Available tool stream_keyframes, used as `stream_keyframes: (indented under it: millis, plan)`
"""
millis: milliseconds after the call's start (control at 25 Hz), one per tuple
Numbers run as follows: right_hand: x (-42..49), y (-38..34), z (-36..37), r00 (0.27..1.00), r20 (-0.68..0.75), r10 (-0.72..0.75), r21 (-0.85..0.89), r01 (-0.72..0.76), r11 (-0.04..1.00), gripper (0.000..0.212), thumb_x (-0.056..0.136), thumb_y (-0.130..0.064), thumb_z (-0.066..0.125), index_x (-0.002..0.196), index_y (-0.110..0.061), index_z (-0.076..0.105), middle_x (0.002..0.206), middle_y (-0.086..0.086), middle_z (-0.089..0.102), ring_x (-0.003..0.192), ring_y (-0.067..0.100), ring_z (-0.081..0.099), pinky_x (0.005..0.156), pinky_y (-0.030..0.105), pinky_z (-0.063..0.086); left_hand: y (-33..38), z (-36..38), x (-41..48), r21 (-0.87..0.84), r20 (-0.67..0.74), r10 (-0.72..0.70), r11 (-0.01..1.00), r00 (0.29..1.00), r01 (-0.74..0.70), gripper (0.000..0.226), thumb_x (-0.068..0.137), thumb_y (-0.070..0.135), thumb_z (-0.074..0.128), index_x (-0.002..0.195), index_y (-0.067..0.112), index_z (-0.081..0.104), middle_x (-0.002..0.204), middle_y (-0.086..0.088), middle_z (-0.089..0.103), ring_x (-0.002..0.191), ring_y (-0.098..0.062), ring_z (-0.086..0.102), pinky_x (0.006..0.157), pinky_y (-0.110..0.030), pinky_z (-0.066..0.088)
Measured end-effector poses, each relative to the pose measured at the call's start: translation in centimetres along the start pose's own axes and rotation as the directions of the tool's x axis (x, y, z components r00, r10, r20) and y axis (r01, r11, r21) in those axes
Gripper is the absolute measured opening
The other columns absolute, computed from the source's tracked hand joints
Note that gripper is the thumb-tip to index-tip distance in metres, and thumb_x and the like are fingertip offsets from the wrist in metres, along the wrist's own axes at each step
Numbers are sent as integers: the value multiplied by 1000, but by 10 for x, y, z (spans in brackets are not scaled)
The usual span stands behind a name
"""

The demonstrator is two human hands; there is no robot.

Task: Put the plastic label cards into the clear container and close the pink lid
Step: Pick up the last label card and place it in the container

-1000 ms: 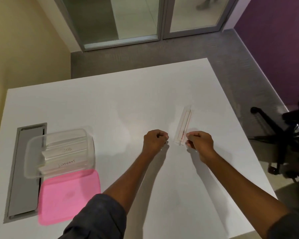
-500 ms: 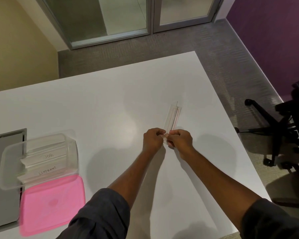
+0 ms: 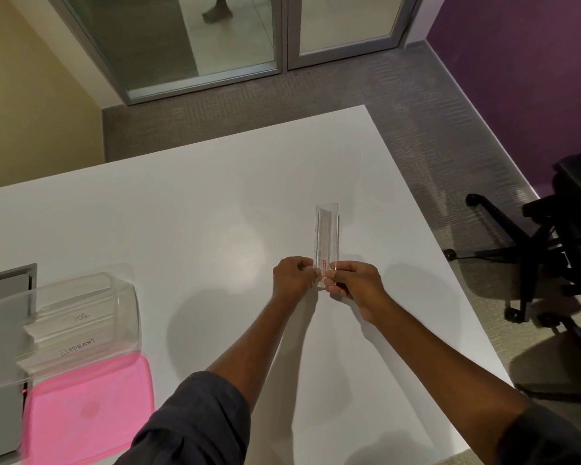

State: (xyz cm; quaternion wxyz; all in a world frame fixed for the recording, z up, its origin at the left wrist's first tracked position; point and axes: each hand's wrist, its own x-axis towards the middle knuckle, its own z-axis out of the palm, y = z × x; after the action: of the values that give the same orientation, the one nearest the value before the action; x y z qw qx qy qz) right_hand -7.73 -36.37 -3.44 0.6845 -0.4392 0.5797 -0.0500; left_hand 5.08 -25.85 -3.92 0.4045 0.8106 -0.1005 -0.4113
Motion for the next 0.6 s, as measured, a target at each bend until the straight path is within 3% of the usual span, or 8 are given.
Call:
stream_keyframes:
  millis: [120, 320, 440, 600]
  plan:
    - [3, -1, -14, 998, -52, -24, 5, 24, 1000, 37, 89, 3, 78, 122, -10, 68, 102, 25, 78, 69, 26, 75, 77, 40, 68, 6, 9, -4, -34, 9, 13, 999, 1000, -12, 12, 85, 10, 83, 93, 1, 82, 92, -23, 81, 78, -29, 73, 95, -54, 65]
    - [8, 3, -26, 974, -188, -125, -193, 88, 977, 28, 89, 4, 70, 111, -13, 71, 102, 23, 76, 73, 25, 71, 62, 30, 62, 17, 26, -10, -100, 38, -22, 995, 999, 25, 26, 83, 16, 90, 105, 6, 80, 101, -15, 83, 96, -38, 81, 94, -52, 67]
    - [10, 5, -29, 961, -226, -160, -305, 86, 949, 29, 87, -2, 73, 110, -19, 73, 105, 7, 77, 96, 29, 75, 86, 44, 67, 19, 37, -13, -51, 18, -1, 999, 1000, 2, 27, 80, 21, 91, 103, 10, 81, 98, -9, 83, 96, -32, 81, 95, -48, 67]
    - [10, 5, -30, 958, -195, -209, -399, 117, 909, 24, 89, -4, 71, 102, -24, 71, 104, -2, 75, 102, 24, 74, 92, 44, 65, 22, 54, -20, 55, -57, 47, 998, 997, -44, 32, 81, 28, 90, 108, 13, 83, 100, -2, 83, 98, -20, 78, 92, -35, 64]
